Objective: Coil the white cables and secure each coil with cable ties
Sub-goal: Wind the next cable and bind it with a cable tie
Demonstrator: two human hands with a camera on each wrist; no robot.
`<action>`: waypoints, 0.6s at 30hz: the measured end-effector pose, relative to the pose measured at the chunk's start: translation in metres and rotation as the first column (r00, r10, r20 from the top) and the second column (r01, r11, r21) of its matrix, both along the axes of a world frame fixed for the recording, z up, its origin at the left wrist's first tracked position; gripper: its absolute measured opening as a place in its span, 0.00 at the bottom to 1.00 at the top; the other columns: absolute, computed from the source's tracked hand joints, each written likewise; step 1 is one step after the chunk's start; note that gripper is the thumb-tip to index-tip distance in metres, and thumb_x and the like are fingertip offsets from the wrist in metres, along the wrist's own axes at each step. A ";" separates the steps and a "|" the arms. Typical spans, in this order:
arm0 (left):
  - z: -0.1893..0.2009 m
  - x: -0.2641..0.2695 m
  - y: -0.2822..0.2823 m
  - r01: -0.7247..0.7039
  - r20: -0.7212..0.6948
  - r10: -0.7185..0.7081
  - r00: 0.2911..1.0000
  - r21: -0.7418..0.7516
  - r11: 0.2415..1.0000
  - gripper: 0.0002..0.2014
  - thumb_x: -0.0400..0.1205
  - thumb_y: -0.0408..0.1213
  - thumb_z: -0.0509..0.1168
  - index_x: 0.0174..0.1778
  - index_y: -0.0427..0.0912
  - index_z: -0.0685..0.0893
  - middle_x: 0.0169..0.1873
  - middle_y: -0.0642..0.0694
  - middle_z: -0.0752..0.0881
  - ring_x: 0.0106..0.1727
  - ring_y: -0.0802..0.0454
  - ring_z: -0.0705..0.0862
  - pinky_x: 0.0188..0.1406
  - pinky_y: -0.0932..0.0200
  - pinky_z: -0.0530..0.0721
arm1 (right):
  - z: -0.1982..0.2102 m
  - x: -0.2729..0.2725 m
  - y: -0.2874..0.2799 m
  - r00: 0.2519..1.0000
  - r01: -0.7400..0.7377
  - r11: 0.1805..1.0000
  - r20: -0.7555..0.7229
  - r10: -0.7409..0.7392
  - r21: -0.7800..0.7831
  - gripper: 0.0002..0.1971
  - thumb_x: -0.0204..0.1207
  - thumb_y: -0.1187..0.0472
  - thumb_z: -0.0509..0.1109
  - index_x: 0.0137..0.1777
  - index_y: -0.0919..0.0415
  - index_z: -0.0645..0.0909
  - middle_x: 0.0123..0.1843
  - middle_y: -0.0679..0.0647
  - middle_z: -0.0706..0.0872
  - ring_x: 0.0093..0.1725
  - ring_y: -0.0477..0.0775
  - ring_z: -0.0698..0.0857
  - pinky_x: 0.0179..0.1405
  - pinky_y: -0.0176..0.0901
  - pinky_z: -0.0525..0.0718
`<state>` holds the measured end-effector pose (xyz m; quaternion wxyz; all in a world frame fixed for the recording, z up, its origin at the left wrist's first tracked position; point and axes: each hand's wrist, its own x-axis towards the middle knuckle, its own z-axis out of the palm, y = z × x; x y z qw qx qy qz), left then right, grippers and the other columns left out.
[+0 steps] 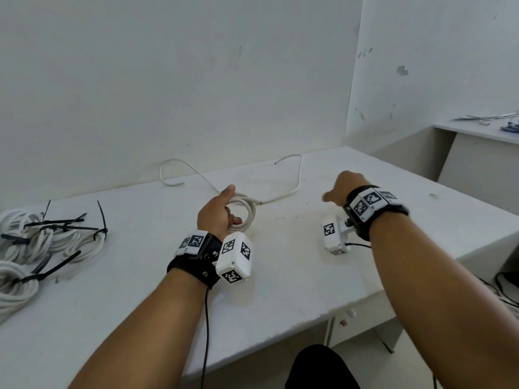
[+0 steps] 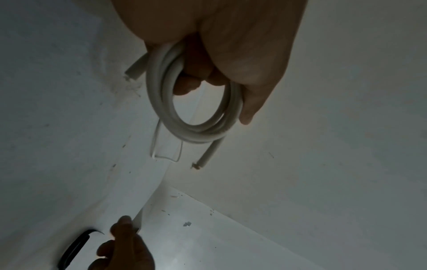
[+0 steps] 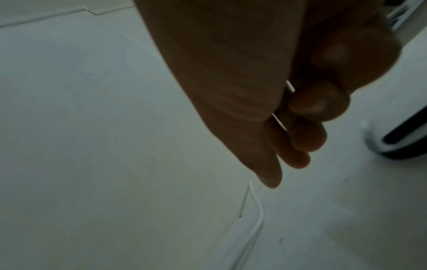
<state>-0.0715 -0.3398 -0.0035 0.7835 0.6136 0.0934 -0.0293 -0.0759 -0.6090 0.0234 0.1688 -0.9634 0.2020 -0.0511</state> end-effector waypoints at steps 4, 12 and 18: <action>-0.002 0.001 0.000 0.002 0.031 -0.001 1.000 -0.017 1.000 0.20 0.78 0.46 0.71 0.56 0.33 0.87 0.16 0.52 0.66 0.16 0.53 0.74 0.26 0.62 0.75 | -0.017 0.002 -0.023 0.996 0.065 0.998 -0.060 -0.066 -0.016 0.18 0.67 0.54 0.83 0.28 0.56 0.75 0.31 0.54 0.83 0.30 0.55 0.82 0.28 0.38 0.76; 0.000 -0.002 0.004 -0.032 0.048 0.033 0.998 -0.029 0.999 0.10 0.78 0.43 0.71 0.46 0.40 0.83 0.15 0.52 0.66 0.15 0.53 0.73 0.25 0.61 0.74 | -0.024 0.006 -0.023 0.985 0.154 0.988 -0.074 -0.154 -0.003 0.13 0.71 0.61 0.77 0.31 0.65 0.78 0.31 0.59 0.82 0.32 0.58 0.81 0.33 0.43 0.78; 0.001 -0.003 0.003 -0.023 0.041 0.026 0.999 -0.078 0.997 0.09 0.79 0.41 0.71 0.46 0.40 0.82 0.19 0.50 0.66 0.15 0.53 0.71 0.20 0.67 0.72 | -0.023 -0.001 -0.021 0.983 0.167 0.985 -0.072 -0.170 -0.052 0.11 0.74 0.68 0.68 0.31 0.65 0.75 0.32 0.60 0.79 0.38 0.63 0.81 0.38 0.45 0.78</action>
